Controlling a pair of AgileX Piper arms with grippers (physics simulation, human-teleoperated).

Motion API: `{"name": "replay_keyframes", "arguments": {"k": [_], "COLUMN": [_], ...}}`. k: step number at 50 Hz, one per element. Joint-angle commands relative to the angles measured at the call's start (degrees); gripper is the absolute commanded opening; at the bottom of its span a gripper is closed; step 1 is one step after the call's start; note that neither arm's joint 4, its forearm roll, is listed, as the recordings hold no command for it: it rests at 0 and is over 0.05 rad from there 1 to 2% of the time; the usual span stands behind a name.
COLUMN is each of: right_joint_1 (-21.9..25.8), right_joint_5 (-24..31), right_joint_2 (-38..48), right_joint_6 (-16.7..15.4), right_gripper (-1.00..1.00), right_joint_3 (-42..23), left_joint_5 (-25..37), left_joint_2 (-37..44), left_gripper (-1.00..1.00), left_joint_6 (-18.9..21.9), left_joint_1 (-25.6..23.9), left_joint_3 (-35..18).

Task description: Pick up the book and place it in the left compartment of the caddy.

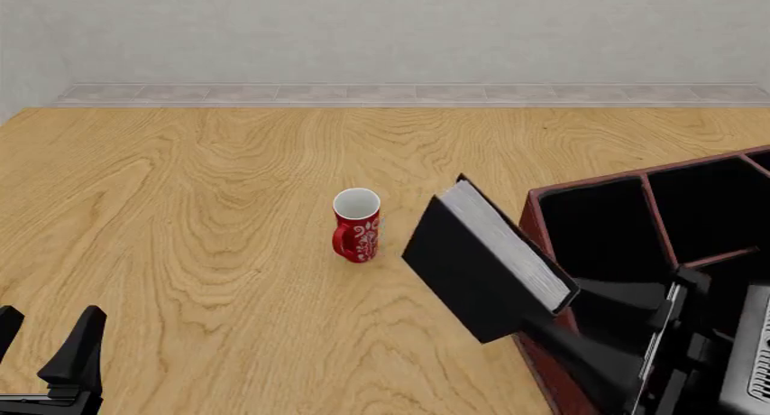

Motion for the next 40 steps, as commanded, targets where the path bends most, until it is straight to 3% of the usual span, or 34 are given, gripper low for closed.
{"name": "replay_keyframes", "arguments": {"k": [1,14,40], "right_joint_1": [-2.45,-3.86,-6.28], "right_joint_5": [2.34,5.05,15.94], "right_joint_2": [-3.76,-6.56,-16.81], "right_joint_6": [1.03,0.69,0.02], "right_gripper": [-1.0,-1.0,-1.0], "right_joint_3": [-1.09,-1.51,-3.79], "left_joint_5": [0.0,0.0,0.0], "left_joint_2": [0.0,0.0,0.0], "left_gripper": [1.0,1.0,1.0], "left_joint_6": [0.0,0.0,0.0], "left_joint_1": [0.0,0.0,0.0], "left_joint_3": [0.0,0.0,0.0]}}
